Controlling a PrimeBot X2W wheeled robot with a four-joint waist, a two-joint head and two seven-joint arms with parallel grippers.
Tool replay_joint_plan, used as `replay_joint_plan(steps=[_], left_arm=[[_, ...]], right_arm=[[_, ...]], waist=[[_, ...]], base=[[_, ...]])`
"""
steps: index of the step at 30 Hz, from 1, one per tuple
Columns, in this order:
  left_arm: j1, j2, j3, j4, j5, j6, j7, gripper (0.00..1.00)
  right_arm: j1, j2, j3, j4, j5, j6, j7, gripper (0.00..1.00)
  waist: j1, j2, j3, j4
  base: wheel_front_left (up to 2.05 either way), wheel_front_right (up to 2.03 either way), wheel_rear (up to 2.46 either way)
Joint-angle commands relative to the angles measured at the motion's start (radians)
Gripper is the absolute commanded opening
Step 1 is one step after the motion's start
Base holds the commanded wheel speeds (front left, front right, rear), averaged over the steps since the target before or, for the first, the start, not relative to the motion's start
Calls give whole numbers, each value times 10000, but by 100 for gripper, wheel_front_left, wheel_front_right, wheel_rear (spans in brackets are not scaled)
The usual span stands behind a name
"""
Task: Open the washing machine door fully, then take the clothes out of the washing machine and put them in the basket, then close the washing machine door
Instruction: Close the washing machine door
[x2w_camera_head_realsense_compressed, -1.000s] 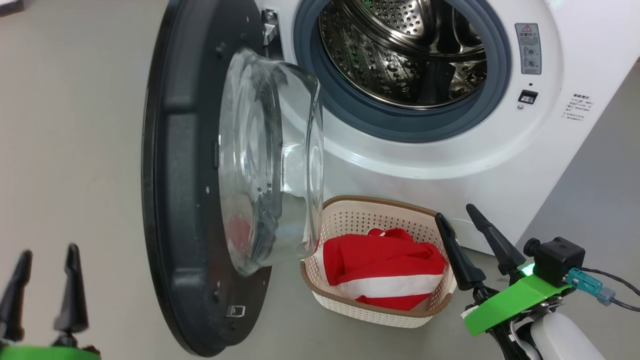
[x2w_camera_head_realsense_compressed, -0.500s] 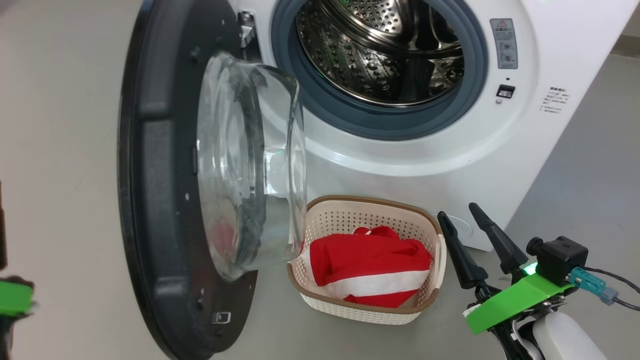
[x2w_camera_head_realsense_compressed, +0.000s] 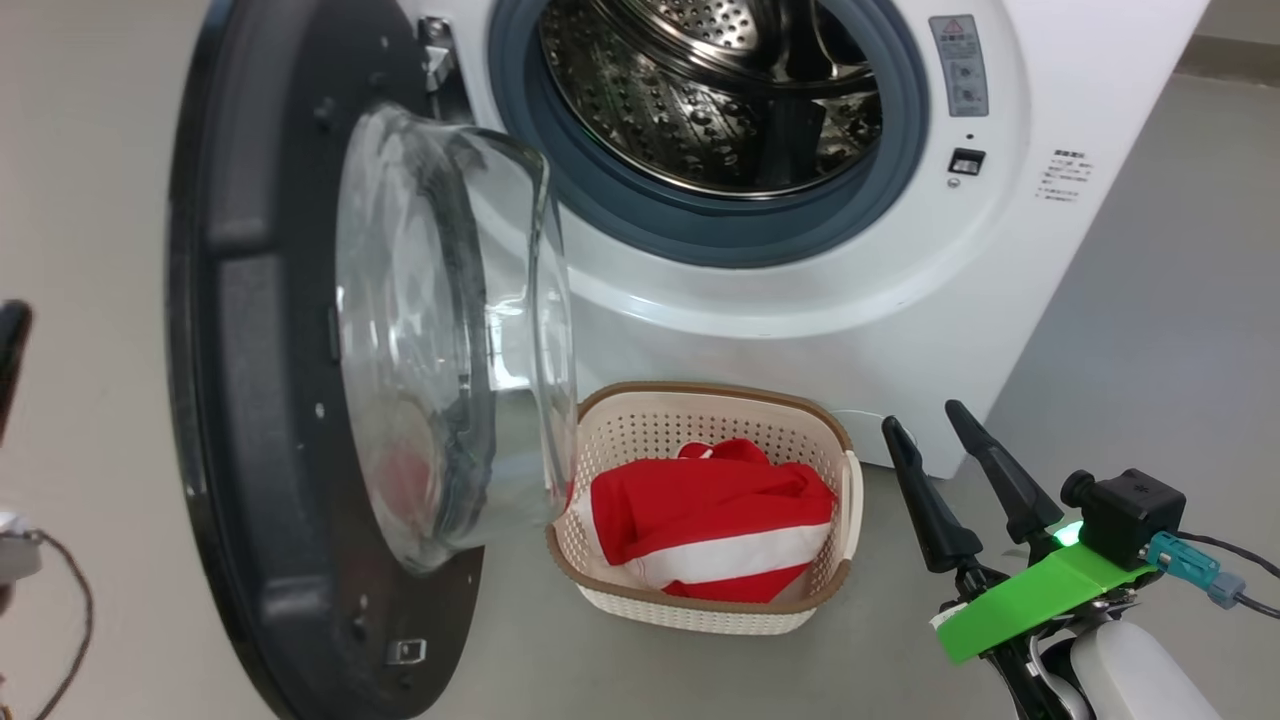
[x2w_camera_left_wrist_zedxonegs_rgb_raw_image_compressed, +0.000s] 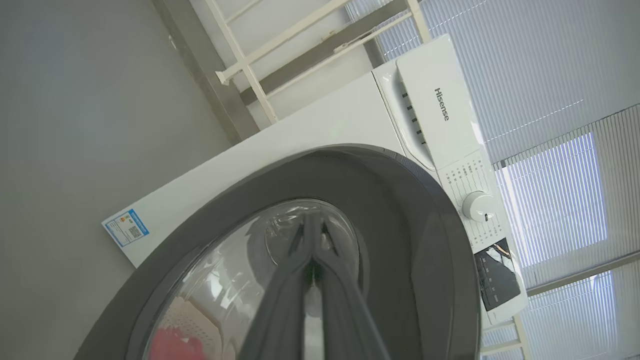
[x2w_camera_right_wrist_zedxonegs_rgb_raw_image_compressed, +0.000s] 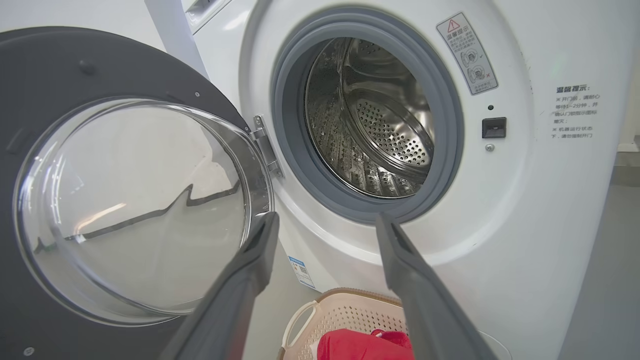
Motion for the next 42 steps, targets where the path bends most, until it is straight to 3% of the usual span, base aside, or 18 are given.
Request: replay_joint_plan(steps=[1, 7, 15, 29, 42], left_arm=[[-536, 270, 474, -270, -395, 452, 319, 0], [-734, 155, 493, -667, -1300, 1639, 1330, 0], [-566, 205, 260, -1346, -1629, 2369, 2032, 0], [-449, -52, -493, -2176, -1823, 2738, 2638, 0], [-946, -322, -845, -1959, -1583, 2669, 2364, 0]], right_arm=[[-142, 24, 156, -273, 138, 16, -48, 100], [-171, 46, 136, -276, 134, 16, -48, 100], [-174, 82, 152, -264, 152, 16, -48, 100], [-170, 134, 252, -203, 177, 16, -48, 100], [-172, 210, 176, -238, 147, 16, -48, 100]], waist=[[0, -1, 54, -99], [0, -1, 114, -304], [0, -1, 94, -541], [0, -1, -98, -929], [0, -1, -18, -2064]], base=[[0, 0, 0], [0, 0, 0], [0, 0, 0], [0, 0, 0], [0, 0, 0]])
